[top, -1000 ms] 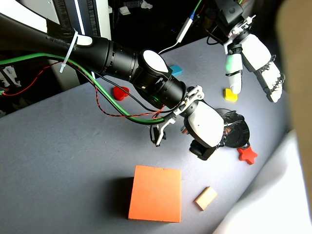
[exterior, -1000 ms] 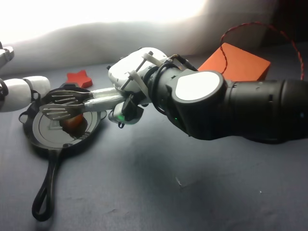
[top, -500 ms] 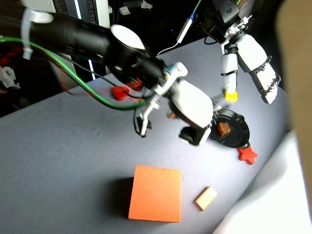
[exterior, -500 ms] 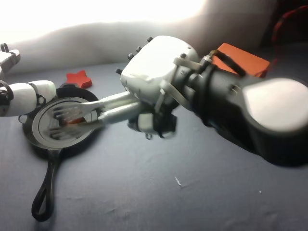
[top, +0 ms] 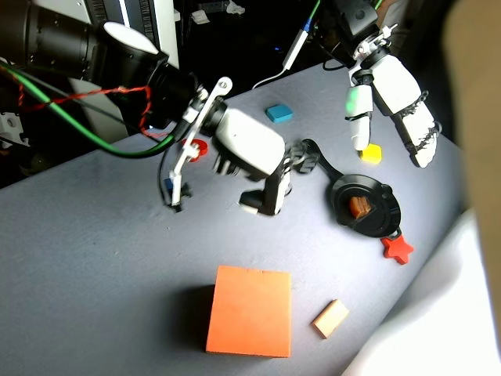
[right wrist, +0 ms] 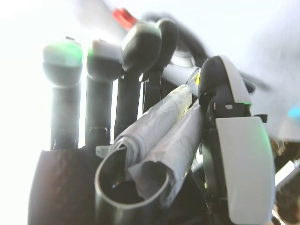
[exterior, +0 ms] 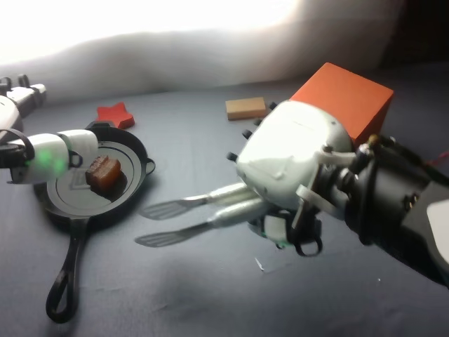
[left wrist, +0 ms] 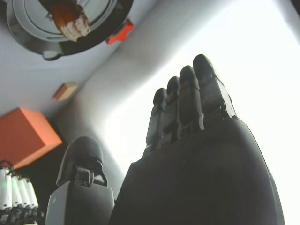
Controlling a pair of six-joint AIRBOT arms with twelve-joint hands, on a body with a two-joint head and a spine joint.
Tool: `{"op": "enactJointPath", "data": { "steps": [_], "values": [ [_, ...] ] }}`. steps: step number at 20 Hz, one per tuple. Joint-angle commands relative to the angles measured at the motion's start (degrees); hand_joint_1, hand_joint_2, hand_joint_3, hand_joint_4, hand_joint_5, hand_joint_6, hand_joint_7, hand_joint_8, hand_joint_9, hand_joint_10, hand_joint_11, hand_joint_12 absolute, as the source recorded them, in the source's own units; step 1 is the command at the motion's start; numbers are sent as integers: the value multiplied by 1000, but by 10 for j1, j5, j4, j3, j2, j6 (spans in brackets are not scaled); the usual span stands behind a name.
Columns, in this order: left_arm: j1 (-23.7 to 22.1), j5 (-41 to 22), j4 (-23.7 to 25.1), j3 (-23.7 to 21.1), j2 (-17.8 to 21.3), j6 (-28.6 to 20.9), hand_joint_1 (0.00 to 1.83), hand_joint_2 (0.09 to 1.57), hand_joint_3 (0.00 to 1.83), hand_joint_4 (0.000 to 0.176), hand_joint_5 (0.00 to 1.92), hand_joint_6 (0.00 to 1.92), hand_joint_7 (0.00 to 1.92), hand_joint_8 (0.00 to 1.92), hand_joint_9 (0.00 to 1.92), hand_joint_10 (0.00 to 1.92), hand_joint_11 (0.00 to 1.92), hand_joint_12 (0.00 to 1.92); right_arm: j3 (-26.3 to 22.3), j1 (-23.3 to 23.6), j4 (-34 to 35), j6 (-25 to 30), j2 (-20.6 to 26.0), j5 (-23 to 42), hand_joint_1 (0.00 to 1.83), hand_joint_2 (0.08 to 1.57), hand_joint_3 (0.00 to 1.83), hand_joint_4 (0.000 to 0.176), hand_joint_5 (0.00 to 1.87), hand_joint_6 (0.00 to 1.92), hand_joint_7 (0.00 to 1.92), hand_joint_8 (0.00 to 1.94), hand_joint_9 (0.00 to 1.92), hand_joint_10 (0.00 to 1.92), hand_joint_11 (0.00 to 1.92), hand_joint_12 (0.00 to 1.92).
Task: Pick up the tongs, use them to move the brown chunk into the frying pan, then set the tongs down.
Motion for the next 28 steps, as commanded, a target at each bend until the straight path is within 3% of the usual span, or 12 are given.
{"op": "enactJointPath", "data": {
  "steps": [1, 5, 6, 8, 10, 11, 12, 15, 17, 19, 25, 28],
  "values": [
    [-2, -37, 37, -1, 0, 5, 61, 1245, 0, 0, 64, 2, 69, 2, 68, 1, 0, 275, 3, 0, -60, 8, -2, -25, 607, 1369, 0, 0, 976, 721, 1106, 925, 1032, 1515, 897, 1902],
    [-8, -33, 44, -15, -11, 22, 72, 1250, 0, 0, 69, 3, 77, 3, 77, 4, 0, 310, 42, -26, -74, 10, -28, -35, 666, 1311, 0, 0, 877, 533, 1027, 664, 871, 1192, 679, 1712],
    [-10, -29, 44, -20, -14, 30, 77, 1249, 0, 0, 80, 5, 87, 3, 90, 6, 0, 347, 58, -35, -90, 21, -38, -43, 598, 1308, 1, 0, 878, 352, 998, 600, 785, 1151, 548, 1742],
    [-12, -27, 44, -28, -20, 38, 70, 1251, 0, 0, 74, 1, 77, 2, 82, 2, 0, 319, 74, -45, -102, 35, -47, -43, 565, 1313, 1, 0, 896, 269, 1001, 521, 777, 1106, 515, 1750],
    [-13, -27, 45, -36, -25, 47, 57, 1251, 1, 0, 76, 2, 86, 5, 87, 3, 0, 315, 74, -53, -108, 45, -48, -38, 506, 1322, 0, 0, 903, 133, 998, 313, 748, 952, 443, 1644],
    [-11, -27, 52, -41, -27, 47, 75, 1245, 0, 0, 90, 5, 95, 5, 95, 4, 0, 334, 71, -60, -115, 47, -47, -39, 427, 1292, 0, 0, 804, 39, 936, 112, 746, 699, 352, 1498],
    [-10, -27, 56, -43, -29, 46, 75, 1245, 0, 0, 90, 5, 95, 5, 95, 4, 0, 334, 69, -65, -119, 47, -47, -40, 427, 1292, 0, 0, 804, 39, 936, 112, 746, 699, 352, 1498],
    [-6, -29, 63, -56, -31, 46, 61, 1249, 0, 0, 71, 0, 73, 0, 70, 1, 0, 276, 62, -80, -123, 47, -43, -42, 218, 1195, 0, 0, 476, 0, 602, 1, 514, 179, 35, 1341],
    [5, -47, 66, -65, -36, 36, 72, 1252, 1, 0, 72, 3, 73, 3, 67, 2, 0, 267, 55, -89, -123, 44, -40, -42, 148, 1125, 0, 0, 286, 1, 367, 3, 352, 20, 0, 1079],
    [17, -72, 77, -70, -39, 20, 45, 1252, 1, 0, 60, 0, 58, 0, 54, 0, 0, 251, 51, -92, -123, 41, -38, -42, 138, 1062, 0, 0, 185, 3, 240, 3, 232, 3, 0, 676],
    [17, -74, 77, -74, -38, 13, 63, 1251, 0, 0, 69, 7, 64, 1, 63, 4, 0, 296, 40, -92, -123, 37, -32, -39, 111, 1047, 0, 0, 163, 3, 207, 2, 199, 2, 0, 543],
    [15, -74, 77, -79, -38, 14, 88, 1248, 0, 0, 83, 6, 84, 5, 77, 5, 0, 302, 21, -92, -123, 36, -21, -39, 135, 1054, 0, 0, 183, 6, 239, 6, 227, 8, 0, 642]
  ]
}}
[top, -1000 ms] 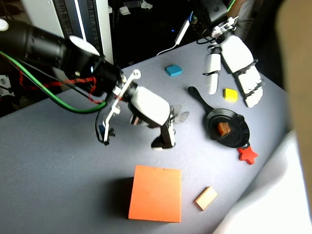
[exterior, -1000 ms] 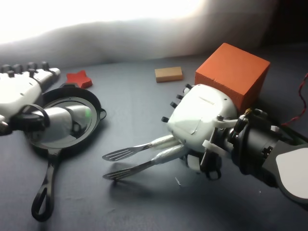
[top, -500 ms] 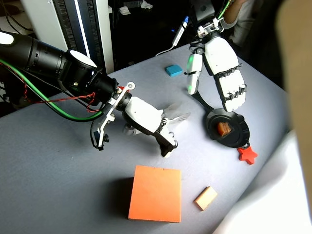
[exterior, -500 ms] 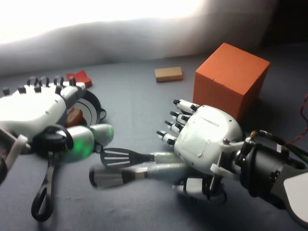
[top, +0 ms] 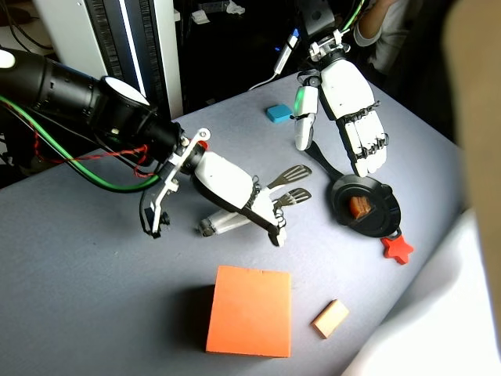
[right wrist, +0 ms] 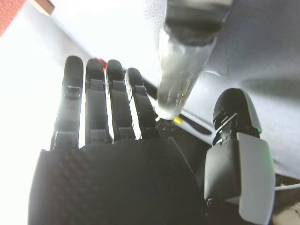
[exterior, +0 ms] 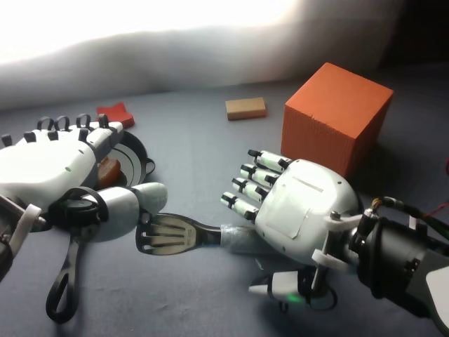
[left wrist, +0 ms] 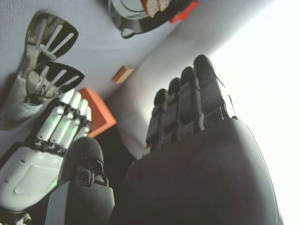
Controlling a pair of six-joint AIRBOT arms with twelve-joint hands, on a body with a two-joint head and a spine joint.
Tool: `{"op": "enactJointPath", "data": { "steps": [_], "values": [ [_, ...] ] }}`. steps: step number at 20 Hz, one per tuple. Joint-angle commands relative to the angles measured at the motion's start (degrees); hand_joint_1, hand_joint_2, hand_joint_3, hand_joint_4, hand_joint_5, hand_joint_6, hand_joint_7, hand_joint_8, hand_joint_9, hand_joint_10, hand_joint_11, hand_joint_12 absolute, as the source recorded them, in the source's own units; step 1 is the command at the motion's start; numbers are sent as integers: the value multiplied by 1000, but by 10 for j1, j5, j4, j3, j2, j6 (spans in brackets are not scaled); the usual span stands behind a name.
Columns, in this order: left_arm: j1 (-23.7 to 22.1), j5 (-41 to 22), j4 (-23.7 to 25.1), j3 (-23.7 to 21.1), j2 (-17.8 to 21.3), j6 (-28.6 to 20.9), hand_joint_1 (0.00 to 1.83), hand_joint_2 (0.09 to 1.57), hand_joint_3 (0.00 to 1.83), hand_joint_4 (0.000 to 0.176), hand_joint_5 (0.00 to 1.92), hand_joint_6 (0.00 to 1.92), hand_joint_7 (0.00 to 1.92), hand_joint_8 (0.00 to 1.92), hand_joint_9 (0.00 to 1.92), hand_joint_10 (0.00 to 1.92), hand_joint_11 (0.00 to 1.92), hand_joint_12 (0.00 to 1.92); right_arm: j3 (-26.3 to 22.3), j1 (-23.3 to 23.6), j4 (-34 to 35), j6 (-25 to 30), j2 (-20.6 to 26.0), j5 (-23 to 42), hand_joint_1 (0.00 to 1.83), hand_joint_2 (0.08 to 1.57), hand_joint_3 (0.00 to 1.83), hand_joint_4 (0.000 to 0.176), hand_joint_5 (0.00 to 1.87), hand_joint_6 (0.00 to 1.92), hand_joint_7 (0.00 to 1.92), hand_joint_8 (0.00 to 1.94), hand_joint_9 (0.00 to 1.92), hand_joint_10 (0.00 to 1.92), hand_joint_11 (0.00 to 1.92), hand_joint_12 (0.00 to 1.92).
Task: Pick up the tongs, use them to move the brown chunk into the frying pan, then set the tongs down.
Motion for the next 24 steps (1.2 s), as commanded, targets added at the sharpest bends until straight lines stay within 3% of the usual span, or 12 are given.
{"op": "enactJointPath", "data": {
  "steps": [1, 7, 13, 15, 17, 19, 20, 21, 22, 23, 24],
  "values": [
    [-6, -40, 38, -2, 4, -1, 62, 1250, 0, 0, 77, 2, 80, 2, 74, 3, 0, 301, -6, 2, -33, -3, 5, -34, 144, 1055, 0, 0, 195, 9, 250, 6, 237, 10, 0, 692],
    [-26, -40, 41, -5, 4, 11, 92, 1252, 0, 0, 82, 0, 79, 0, 74, 1, 0, 278, -38, 13, -14, -13, 32, -33, 119, 1067, 2, 0, 224, 11, 288, 8, 274, 14, 0, 782],
    [-39, -28, 41, 3, 7, 11, 93, 1249, 0, 0, 84, 1, 85, 1, 78, 1, 0, 289, -85, 65, 186, -54, 106, 19, 73, 1067, 0, 0, 250, 11, 316, 8, 299, 14, 0, 857],
    [-42, -21, 41, 5, 7, 11, 99, 1247, 0, 0, 91, 3, 94, 3, 85, 3, 0, 307, -106, 75, 218, -54, 141, 30, 95, 1072, 1, 0, 315, 26, 421, 27, 402, 43, 0, 1054],
    [-42, -19, 41, 4, 7, 11, 104, 1245, 0, 0, 169, 18, 177, 15, 148, 16, 0, 453, -131, 82, 233, -53, 178, 47, 98, 1100, 4, 0, 478, 51, 644, 41, 596, 83, 17, 1307],
    [-42, -18, 40, 4, 7, 11, 160, 1242, 0, 0, 363, 26, 467, 22, 416, 46, 0, 853, -160, 94, 258, -49, 224, 71, 87, 1201, 8, 0, 784, 106, 940, 86, 847, 192, 222, 1326],
    [-42, -18, 40, 5, 8, 11, 182, 1255, 1, 0, 476, 46, 627, 56, 570, 104, 0, 1126, -171, 100, 265, -46, 243, 80, 144, 1263, 5, 0, 989, 117, 1124, 93, 969, 342, 338, 1431],
    [-42, -18, 41, 5, 9, 11, 197, 1265, 0, 0, 567, 31, 730, 57, 626, 226, 3, 1310, -187, 108, 265, -34, 274, 100, 236, 1288, 3, 0, 1103, 121, 1240, 108, 981, 631, 414, 1559],
    [-43, -18, 41, 5, 9, 11, 181, 1288, 13, 0, 696, 75, 812, 297, 590, 749, 76, 1525, -194, 112, 265, -21, 293, 111, 298, 1323, 5, 0, 1173, 157, 1339, 162, 996, 916, 483, 1676],
    [-43, -18, 41, 5, 9, 11, 183, 1308, 11, 0, 763, 217, 775, 699, 560, 1121, 148, 1662, -199, 114, 265, -13, 307, 119, 271, 1358, 7, 0, 1186, 187, 1371, 194, 987, 1086, 507, 1757],
    [-42, -19, 41, 5, 9, 11, 154, 1347, 10, 0, 723, 772, 719, 1221, 548, 1504, 229, 1865, -205, 117, 265, -3, 330, 130, 219, 1404, 2, 0, 1117, 445, 1342, 439, 991, 1335, 596, 1888]
  ]
}}
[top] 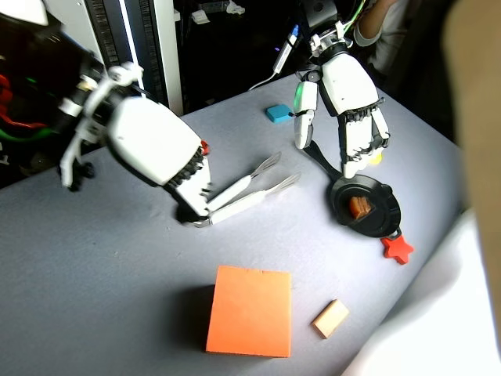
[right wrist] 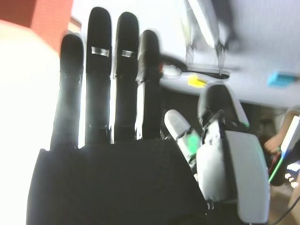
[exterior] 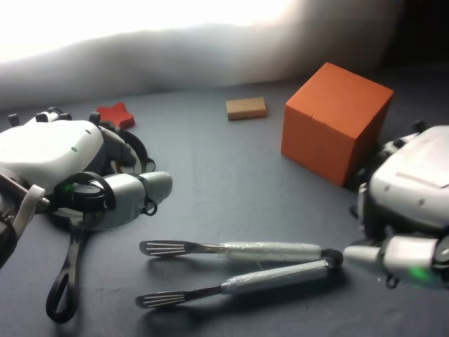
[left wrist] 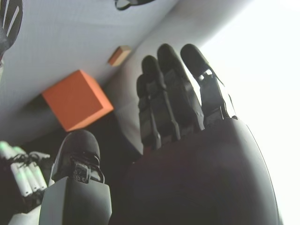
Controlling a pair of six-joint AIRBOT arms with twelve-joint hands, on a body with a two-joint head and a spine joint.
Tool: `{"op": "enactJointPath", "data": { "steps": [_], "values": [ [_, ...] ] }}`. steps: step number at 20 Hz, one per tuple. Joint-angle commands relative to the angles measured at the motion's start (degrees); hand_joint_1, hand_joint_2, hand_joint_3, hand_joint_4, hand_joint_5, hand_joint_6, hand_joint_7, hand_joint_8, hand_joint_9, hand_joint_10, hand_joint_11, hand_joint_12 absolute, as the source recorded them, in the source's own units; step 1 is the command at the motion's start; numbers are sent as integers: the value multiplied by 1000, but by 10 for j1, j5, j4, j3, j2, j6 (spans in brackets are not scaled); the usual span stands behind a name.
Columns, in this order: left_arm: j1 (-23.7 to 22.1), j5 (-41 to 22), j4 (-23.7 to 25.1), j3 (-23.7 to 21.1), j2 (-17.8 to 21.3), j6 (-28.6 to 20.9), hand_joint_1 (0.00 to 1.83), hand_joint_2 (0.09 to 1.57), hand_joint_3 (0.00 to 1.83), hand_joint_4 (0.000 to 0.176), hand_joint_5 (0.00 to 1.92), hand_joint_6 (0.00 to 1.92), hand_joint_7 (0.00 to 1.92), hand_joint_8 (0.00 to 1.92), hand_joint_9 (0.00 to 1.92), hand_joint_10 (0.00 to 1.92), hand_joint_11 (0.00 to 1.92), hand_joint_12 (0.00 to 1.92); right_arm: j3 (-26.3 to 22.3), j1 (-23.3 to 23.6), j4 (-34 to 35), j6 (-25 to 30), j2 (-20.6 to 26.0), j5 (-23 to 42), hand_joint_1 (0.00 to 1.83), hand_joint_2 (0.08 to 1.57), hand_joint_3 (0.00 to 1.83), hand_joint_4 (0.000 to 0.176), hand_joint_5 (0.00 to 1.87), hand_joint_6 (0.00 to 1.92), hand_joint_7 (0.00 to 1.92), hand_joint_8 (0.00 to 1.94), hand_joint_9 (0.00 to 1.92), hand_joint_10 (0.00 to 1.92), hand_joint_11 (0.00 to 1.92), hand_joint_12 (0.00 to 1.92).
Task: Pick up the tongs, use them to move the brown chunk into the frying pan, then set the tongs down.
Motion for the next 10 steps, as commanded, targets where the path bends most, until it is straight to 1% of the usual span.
{"op": "enactJointPath", "data": {
  "steps": [1, 2, 3, 4, 5, 6, 7, 8, 10],
  "values": [
    [-6, -36, 40, 1, 5, 0, 173, 1369, 9, 0, 693, 1105, 705, 1456, 575, 1672, 305, 1910, -3, 10, -20, 1, 7, 11, 204, 1426, 3, 0, 1033, 718, 1272, 734, 995, 1541, 701, 1914],
    [-5, -36, 40, 1, 5, 0, 196, 1415, 18, 0, 697, 1458, 742, 1633, 641, 1818, 411, 1919, -4, 15, -20, 4, 17, 17, 227, 1437, 4, 0, 1016, 1099, 1243, 1073, 1054, 1723, 908, 1920],
    [-5, -36, 40, 1, 6, 0, 191, 1447, 22, 0, 717, 1696, 796, 1723, 704, 1900, 502, 1921, -5, 20, -20, 9, 26, 21, 278, 1438, 2, 0, 1017, 1313, 1231, 1275, 1093, 1816, 1019, 1921],
    [-5, -36, 40, 1, 6, 1, 265, 1462, 19, 0, 825, 1802, 954, 1760, 878, 1917, 709, 1921, -9, 28, -20, 7, 35, 28, 389, 1436, 0, 0, 1087, 1408, 1269, 1384, 1140, 1867, 1104, 1921],
    [-5, -36, 40, 1, 6, 2, 310, 1466, 15, 0, 878, 1821, 1044, 1788, 996, 1920, 855, 1921, -17, 35, -20, -1, 46, 31, 490, 1434, 0, 0, 1114, 1467, 1286, 1479, 1167, 1910, 1137, 1921],
    [-5, -36, 40, 0, 6, 3, 323, 1474, 13, 0, 904, 1801, 1102, 1789, 1069, 1921, 950, 1921, -29, 43, -20, -10, 61, 31, 574, 1425, 0, 0, 1126, 1534, 1278, 1576, 1188, 1919, 1158, 1921],
    [-5, -36, 40, 0, 6, 3, 414, 1474, 9, 0, 937, 1842, 1151, 1849, 1165, 1921, 1097, 1921, -36, 47, -20, -15, 68, 31, 644, 1434, 0, 0, 1112, 1611, 1278, 1715, 1238, 1921, 1222, 1921],
    [-5, -36, 40, -1, 9, 3, 475, 1485, 12, 0, 982, 1867, 1156, 1900, 1206, 1921, 1166, 1921, -42, 51, -20, -18, 76, 31, 697, 1433, 0, 0, 1109, 1676, 1280, 1786, 1264, 1921, 1244, 1921],
    [-6, -36, 41, -4, 14, 3, 536, 1477, 5, 0, 1004, 1904, 1169, 1920, 1239, 1921, 1196, 1921, -47, 55, -21, -29, 84, 36, 681, 1436, 0, 0, 1099, 1752, 1256, 1863, 1271, 1921, 1257, 1921]
  ]
}}
